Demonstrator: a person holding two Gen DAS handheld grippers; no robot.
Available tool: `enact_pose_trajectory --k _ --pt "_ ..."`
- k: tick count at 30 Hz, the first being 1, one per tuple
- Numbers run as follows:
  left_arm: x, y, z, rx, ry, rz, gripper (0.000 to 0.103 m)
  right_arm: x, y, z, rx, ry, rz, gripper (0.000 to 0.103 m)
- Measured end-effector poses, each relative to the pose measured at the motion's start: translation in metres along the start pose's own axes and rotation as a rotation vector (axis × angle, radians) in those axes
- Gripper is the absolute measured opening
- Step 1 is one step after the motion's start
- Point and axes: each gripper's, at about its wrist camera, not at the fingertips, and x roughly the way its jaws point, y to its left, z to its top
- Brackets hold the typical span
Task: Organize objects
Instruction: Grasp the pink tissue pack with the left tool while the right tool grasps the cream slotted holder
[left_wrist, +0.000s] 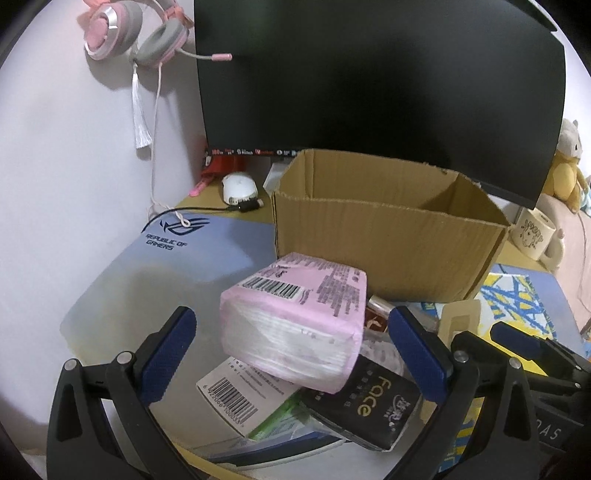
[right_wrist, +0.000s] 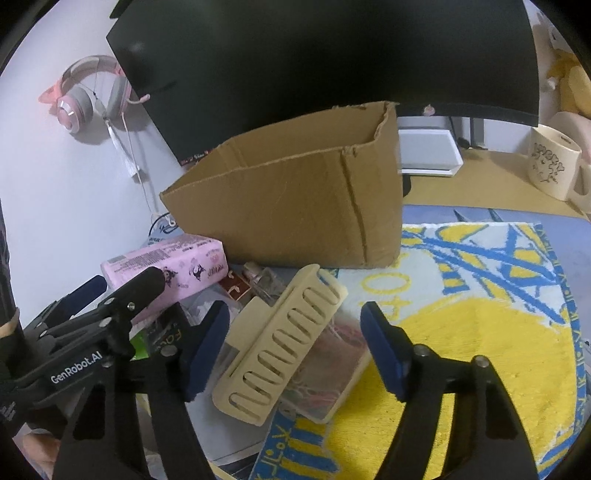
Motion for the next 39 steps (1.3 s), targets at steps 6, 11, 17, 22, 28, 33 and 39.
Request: enact_pose_trajectory --k 6,11,17,22,28,33,39 --pt "0.005 -0.002 0.000 0.040 -0.005 0.020 0.096 0.006 0.005 0.000 -0.013 0.001 -0.020 0.073" --pt "0.010 -0.002 0.000 0.063 0.014 0.020 0.091 0.011 0.009 0.001 -0.029 0.006 -0.049 0.073" --pt "0.021 0.001 0.002 0.046 0.047 -0.013 0.080 0.021 0.006 0.003 -0.019 -0.013 -0.053 0.073" --pt "0.024 -0.005 0.002 0.074 0.043 -0.034 0.074 0.025 0.006 0.004 -0.022 -0.019 -0.089 0.054" --pt "0.022 -0.015 0.002 0.122 0.020 -0.025 0.069 0.021 0.007 0.006 0.004 -0.049 -0.067 0.045" --pt "0.016 -0.021 0.001 0.165 -0.005 0.003 0.068 0.011 0.016 0.010 -0.019 -0.075 -0.043 0.037" --pt "0.009 -0.012 0.004 0.131 -0.030 0.015 0.067 0.007 0.023 0.013 -0.042 -0.088 -0.050 0.035"
